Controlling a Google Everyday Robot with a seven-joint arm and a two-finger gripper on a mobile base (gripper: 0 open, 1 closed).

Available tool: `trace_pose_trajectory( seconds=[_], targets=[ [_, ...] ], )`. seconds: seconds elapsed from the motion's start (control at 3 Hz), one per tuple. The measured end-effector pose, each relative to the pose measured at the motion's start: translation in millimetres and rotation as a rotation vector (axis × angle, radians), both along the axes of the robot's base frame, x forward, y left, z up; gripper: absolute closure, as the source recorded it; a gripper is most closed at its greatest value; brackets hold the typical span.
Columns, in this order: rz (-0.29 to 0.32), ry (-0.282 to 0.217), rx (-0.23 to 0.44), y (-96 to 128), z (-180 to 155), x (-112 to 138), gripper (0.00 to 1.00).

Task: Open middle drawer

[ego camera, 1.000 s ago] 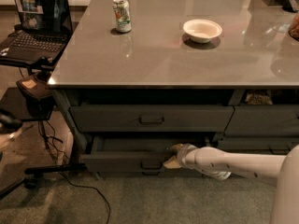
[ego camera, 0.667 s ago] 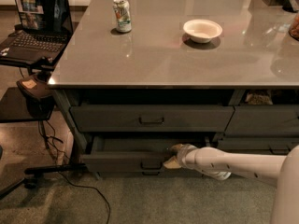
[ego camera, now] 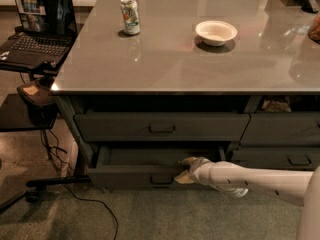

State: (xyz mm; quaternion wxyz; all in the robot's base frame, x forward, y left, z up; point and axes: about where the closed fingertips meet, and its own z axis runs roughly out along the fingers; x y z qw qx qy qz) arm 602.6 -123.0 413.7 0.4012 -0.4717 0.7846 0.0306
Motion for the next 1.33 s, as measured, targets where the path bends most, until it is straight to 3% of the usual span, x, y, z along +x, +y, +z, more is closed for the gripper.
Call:
trace_pose_trajectory(
  seconds=[1.33],
  targets=[
    [-0.018,-0.009,0.014,-0.8,0.6,-24.2,1.00]
  ],
)
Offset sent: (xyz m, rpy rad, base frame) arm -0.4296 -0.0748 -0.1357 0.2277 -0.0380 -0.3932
